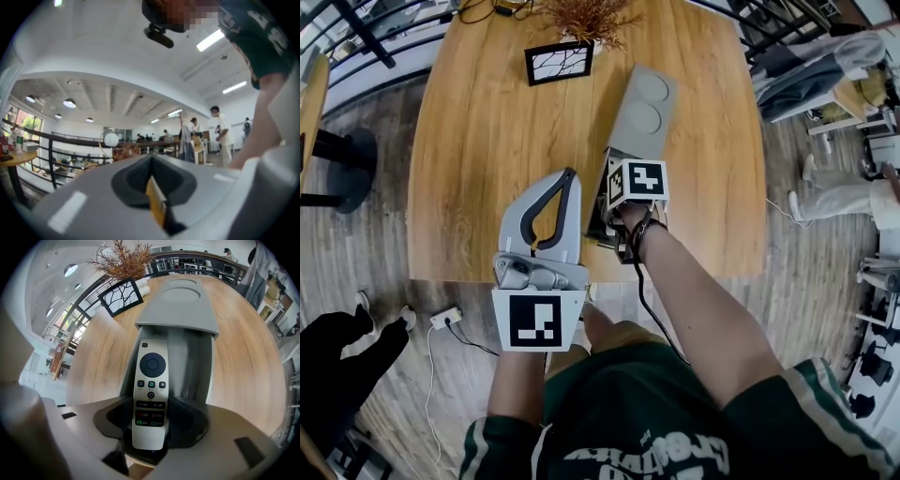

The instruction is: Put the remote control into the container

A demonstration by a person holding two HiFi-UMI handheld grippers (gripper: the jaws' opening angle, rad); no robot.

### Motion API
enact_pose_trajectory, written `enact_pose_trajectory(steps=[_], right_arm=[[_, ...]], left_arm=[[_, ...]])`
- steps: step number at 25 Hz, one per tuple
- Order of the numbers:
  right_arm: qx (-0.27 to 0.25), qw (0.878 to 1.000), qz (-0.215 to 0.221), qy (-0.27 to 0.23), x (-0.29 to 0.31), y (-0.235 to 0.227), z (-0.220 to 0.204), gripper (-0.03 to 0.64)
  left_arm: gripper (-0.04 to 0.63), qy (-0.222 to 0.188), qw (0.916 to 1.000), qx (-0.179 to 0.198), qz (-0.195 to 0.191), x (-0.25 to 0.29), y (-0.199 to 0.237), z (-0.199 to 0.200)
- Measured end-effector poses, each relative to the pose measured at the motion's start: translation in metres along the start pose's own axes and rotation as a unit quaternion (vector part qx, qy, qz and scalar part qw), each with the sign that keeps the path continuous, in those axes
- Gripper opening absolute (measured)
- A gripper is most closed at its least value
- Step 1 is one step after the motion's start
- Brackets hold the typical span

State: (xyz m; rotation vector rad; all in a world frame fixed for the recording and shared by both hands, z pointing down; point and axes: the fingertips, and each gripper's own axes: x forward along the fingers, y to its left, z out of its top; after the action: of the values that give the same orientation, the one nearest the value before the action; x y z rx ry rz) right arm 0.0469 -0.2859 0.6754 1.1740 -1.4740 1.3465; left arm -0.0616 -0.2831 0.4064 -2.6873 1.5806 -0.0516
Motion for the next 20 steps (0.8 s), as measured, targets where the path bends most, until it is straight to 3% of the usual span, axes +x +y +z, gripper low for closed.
enact_pose_trajectory(steps=[3, 7, 20], right_arm=[[-0.018, 1.000, -0.011, 0.004, 0.0007, 0.0002, 0.0010, 0.214], [-0.023, 1.000, -0.018, 0.003, 0.0008, -0.0028, 0.0027, 0.214], [-0.031, 0.999, -0.009, -0.014, -0.0051, -0.0025, 0.0006, 0.213]], left_arm=[[-0.001, -0.002, 0.9999, -0.015, 0.002, -0.0037, 0.0031, 0.0013], [-0.001, -0.001, 1.0000, -0.006, 0.001, -0.0068, 0.0045, 0.0044], [-0.002, -0.002, 0.9997, -0.023, 0.013, -0.0043, 0.0073, 0.0069]])
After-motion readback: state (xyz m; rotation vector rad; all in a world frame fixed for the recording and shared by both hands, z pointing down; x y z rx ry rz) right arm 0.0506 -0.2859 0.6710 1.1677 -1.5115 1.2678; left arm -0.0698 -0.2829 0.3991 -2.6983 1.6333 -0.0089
